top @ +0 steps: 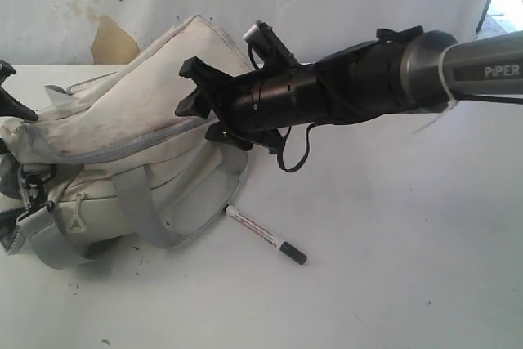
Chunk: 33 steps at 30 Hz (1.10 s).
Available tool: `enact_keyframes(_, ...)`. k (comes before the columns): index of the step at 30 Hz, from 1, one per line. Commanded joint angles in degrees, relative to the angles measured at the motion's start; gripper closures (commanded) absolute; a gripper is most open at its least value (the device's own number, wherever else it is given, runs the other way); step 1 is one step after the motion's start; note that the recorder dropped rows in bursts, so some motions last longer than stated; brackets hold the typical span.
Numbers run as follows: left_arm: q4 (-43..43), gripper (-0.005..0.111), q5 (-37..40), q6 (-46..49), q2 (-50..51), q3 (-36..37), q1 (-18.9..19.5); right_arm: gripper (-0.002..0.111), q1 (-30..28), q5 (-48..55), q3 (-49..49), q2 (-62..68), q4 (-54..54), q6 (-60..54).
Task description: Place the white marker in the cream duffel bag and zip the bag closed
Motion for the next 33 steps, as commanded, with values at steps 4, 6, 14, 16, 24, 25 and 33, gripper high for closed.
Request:
enact_keyframes(4, -1.64, 0.046, -0.27, 1.4, -0.04, -0.08, 0.07, 0.056, 0.06, -3.87, -2.21, 4.55, 3.39, -0.59)
enact_keyframes(6, -1.64, 0.054, -1.63, 3.29, -0.04, -0.08, 0.07, 0.059, 0.06, -6.25, -2.21, 5.2, 3.4, -0.59)
enact_keyframes(14, -1.64, 0.106, 0.92, 8.13, -1.65, -0.08, 1.34, 0.108, -0.23, -1.9, -4.11, 6.38, 2.56, -7.01)
enact_keyframes(16, -1.64, 0.106, 1.22, 8.13, -4.3, -0.08, 2.93, 0.108, -1.09, 0.04, -5.53, 6.38, 2.56, -7.0)
enact_keyframes(24, -1.73, 0.107, 4.51, 7.85, -18.55, 2.48, 4.76, 0.108, -6.41, 6.6, -15.2, 6.38, -6.38, -11.14)
enact_keyframes(25, -1.34, 0.107, 3.02, 7.7, -21.09, 4.66, 4.76, 0.108, -6.99, 6.46, -16.12, 6.38, -8.87, -11.14)
enact_keyframes(33, -1.27, 0.107, 0.09, 6.46, -32.36, 15.42, 4.76, 0.108, -8.02, 2.74, -18.68, 7.36, -17.4, -15.42)
